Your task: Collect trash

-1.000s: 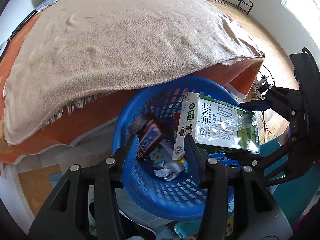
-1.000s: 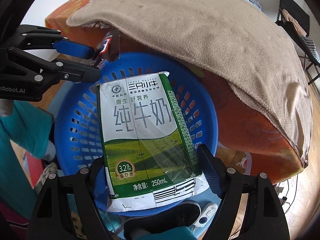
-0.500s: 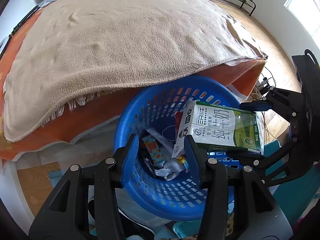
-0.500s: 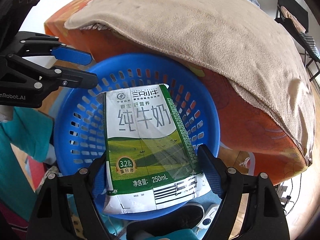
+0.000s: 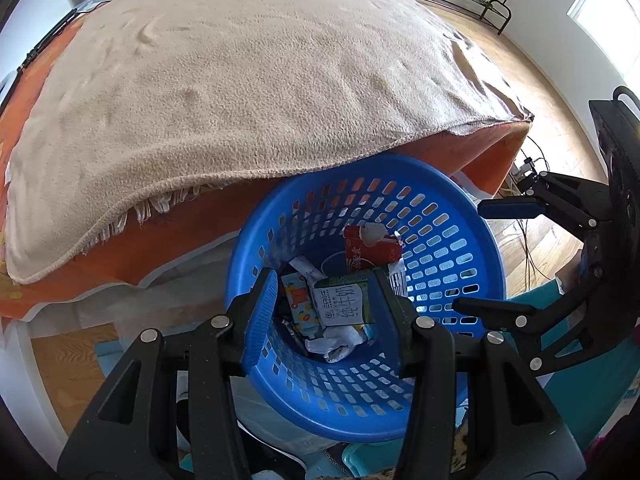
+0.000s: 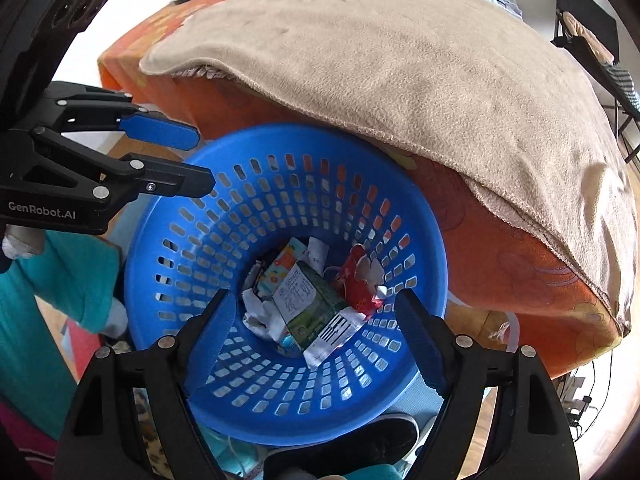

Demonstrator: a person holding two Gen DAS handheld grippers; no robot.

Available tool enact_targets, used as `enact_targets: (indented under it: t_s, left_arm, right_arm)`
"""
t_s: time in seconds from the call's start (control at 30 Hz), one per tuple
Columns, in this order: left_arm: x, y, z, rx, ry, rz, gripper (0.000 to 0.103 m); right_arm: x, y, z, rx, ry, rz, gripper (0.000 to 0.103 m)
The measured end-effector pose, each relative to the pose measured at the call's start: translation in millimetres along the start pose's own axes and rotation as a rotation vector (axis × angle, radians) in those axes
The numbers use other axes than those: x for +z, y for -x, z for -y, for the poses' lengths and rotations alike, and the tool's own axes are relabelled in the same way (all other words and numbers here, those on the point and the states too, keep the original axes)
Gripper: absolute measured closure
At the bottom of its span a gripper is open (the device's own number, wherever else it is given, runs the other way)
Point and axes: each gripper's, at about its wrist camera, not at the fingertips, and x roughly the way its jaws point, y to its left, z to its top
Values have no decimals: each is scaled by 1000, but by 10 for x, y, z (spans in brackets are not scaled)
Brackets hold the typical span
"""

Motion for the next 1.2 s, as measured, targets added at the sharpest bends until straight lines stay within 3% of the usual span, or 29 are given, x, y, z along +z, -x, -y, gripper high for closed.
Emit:
enact_targets:
  t_s: [0.37,0.47,0.8,0.97,1.03,1.2]
  left_arm:
    - [150,211,-120,-5,63,71,55]
    - [223,347,-166,-15,91,118,40]
    - [470,821,-172,7,102,277,39]
    - [581,1041,-141,44,85,363,30]
    - [616,1130,-134,59,82,398,21]
    - [694,1309,-155,85,85,459,16]
  right_arm:
    - [41,110,139,6,-68,29,21]
    - [69,169,154,-6,-80,43,21]
    - [188,523,244,-63,-115,169,21]
    - [292,667,327,-65,-145,227,21]
    - [347,718,356,-65,-154,243,21]
    - [500,849,433,-64,-174,289,21]
